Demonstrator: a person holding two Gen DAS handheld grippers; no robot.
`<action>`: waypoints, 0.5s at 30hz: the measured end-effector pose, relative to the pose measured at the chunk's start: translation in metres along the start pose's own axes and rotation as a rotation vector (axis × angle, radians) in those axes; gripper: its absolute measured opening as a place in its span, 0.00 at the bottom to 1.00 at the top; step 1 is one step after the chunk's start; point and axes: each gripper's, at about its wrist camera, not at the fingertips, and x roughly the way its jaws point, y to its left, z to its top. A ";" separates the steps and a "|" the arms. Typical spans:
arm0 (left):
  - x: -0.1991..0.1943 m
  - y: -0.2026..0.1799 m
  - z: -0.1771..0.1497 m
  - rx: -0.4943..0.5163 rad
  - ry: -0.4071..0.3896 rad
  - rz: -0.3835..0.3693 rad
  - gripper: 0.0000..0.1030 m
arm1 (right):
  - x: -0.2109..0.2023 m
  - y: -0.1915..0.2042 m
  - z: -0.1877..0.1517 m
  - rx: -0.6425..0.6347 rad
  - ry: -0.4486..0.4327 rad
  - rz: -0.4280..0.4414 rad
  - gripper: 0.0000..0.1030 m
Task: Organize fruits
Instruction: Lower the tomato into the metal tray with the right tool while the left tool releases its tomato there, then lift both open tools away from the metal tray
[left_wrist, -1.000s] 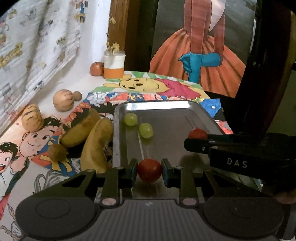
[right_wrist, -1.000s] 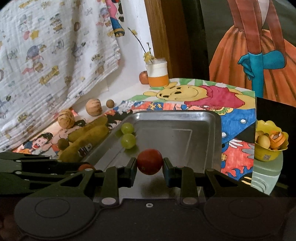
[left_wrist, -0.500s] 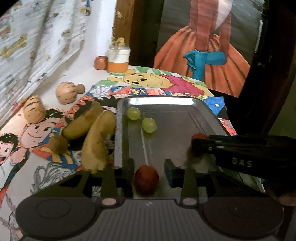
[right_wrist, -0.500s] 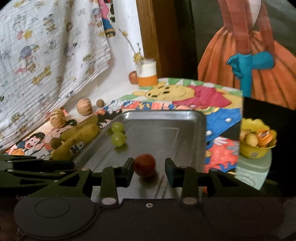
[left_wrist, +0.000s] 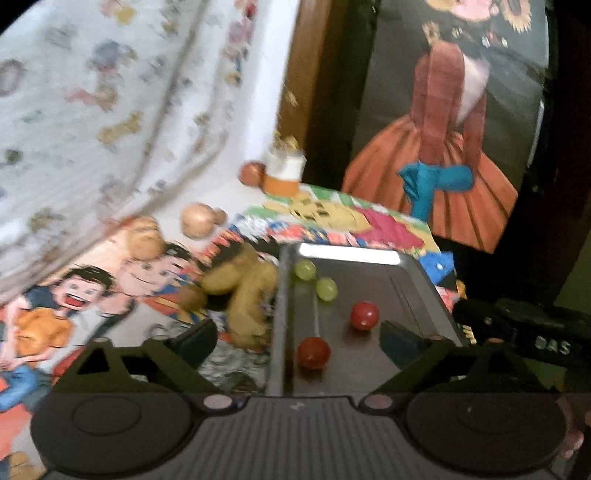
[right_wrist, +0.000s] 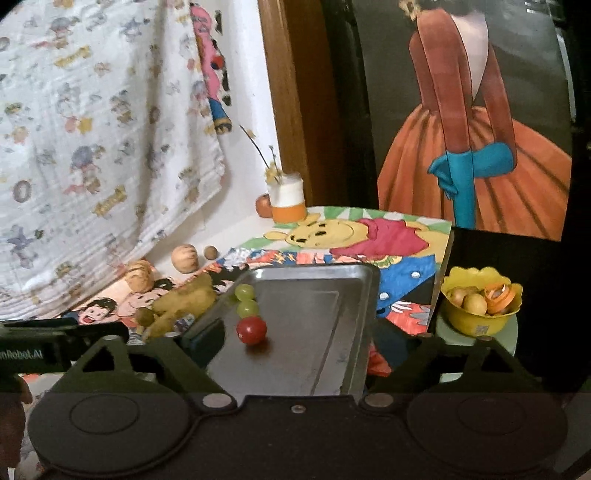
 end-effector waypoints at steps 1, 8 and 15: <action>-0.007 0.002 0.000 -0.007 -0.013 0.008 1.00 | -0.005 0.003 0.000 0.000 -0.004 0.002 0.93; -0.047 0.023 -0.007 -0.062 -0.030 0.047 1.00 | -0.034 0.029 -0.006 -0.006 -0.020 0.030 0.99; -0.075 0.045 -0.027 -0.086 -0.010 0.099 1.00 | -0.054 0.053 -0.018 0.006 -0.003 0.053 0.99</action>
